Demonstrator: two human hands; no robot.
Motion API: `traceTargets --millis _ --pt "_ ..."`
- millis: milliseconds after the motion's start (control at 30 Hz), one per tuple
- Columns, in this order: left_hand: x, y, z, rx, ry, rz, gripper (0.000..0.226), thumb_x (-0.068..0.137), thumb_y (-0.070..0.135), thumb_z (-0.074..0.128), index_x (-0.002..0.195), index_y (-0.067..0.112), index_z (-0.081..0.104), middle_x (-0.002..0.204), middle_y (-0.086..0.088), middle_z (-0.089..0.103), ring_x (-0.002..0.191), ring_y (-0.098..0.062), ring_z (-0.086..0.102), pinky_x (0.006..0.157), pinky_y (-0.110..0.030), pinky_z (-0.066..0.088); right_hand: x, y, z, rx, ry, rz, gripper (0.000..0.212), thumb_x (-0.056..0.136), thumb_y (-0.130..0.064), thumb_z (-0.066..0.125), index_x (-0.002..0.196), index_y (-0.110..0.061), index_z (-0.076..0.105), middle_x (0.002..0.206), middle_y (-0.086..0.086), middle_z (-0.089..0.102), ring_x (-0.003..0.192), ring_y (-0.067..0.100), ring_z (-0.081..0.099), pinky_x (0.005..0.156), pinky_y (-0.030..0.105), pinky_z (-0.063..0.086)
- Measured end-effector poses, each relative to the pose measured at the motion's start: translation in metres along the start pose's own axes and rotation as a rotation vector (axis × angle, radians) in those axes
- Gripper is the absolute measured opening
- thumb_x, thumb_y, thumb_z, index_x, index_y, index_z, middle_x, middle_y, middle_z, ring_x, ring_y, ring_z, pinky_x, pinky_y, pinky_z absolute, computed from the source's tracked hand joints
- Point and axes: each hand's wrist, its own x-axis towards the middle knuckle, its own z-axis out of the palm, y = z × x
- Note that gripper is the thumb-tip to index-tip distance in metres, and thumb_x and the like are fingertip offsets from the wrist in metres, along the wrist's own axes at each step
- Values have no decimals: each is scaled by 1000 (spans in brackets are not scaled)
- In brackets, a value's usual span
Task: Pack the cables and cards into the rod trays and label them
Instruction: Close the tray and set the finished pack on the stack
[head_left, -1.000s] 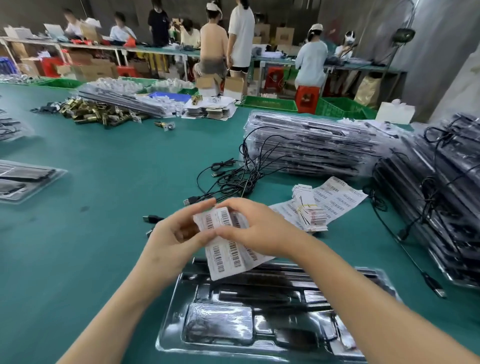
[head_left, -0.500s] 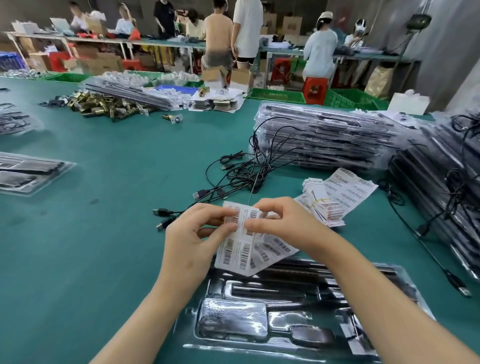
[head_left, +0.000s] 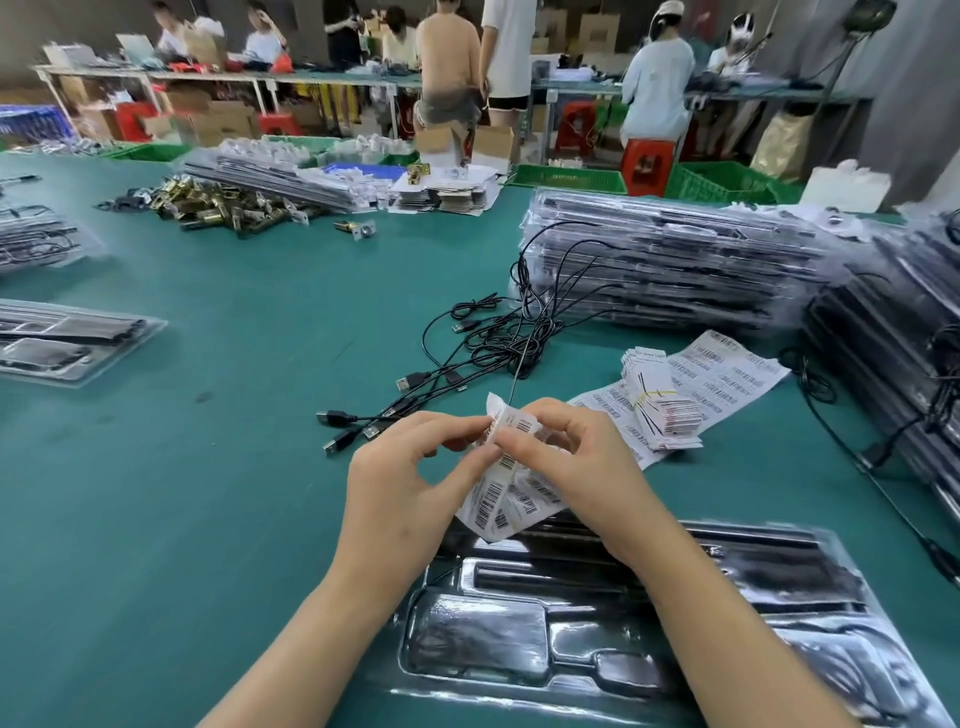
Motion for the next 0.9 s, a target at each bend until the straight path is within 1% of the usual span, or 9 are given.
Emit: traceTargets --millis 67,167,233,333,433,500,600,800,900 --pt "-1 0 1 -4 -2 1 18 86 32 78 105 29 79 94 20 74 96 -8 70 81 -12 47 -1 1 1 2 11 -20 9 94 -25 72 88 -24 78 89 -1 69 85 11 65 78 33 54" --pt "-2 0 2 -34 4 -16 15 86 29 80 101 29 80 95 23 75 96 -4 71 83 -11 49 -1 2 2 -8 15 -39 10 95 -24 71 87 -26 77 90 -3 70 91 14 65 87 35 52" --pt "-1 -1 1 -47 6 -33 14 86 27 80 100 28 80 94 24 75 95 -2 72 84 -14 52 -1 2 3 -13 21 -45 8 94 -26 71 88 -26 77 90 -3 70 92 15 65 88 33 49" --pt "-1 -1 -1 -10 12 -9 9 89 27 80 98 27 81 94 23 76 95 -3 72 85 -26 56 -1 2 5 -30 33 -69 8 93 -30 71 86 -29 75 88 -4 69 91 15 63 88 32 48" --pt "-2 2 -1 185 67 110 11 87 32 76 95 27 82 93 21 74 93 -4 69 86 -37 53 -1 2 6 -38 41 -96 8 92 -28 72 84 -29 75 87 -3 68 89 14 62 87 31 47" --pt "-1 2 -1 289 99 179 11 85 33 77 93 26 82 91 17 71 88 -7 64 82 -37 50 -1 2 6 -37 44 -101 9 92 -26 73 84 -29 76 86 -2 67 89 15 61 87 35 49" --pt "0 3 -1 316 96 198 12 86 33 74 92 26 81 85 15 66 81 -10 58 78 -37 49 -1 1 7 -39 50 -98 10 91 -25 75 82 -26 76 85 -1 66 87 14 61 87 37 50" --pt "-1 5 -2 320 74 180 10 88 26 71 91 25 80 82 17 68 78 -8 60 78 -37 48 -2 3 8 -60 72 -95 10 90 -26 75 82 -21 76 83 -2 64 86 14 60 83 29 48" --pt "-1 6 -5 315 98 150 10 88 32 69 86 28 78 79 20 68 76 -3 60 78 -37 48 -2 3 8 -95 96 -95 14 88 -31 74 80 -20 75 81 -5 62 86 15 59 81 27 47"
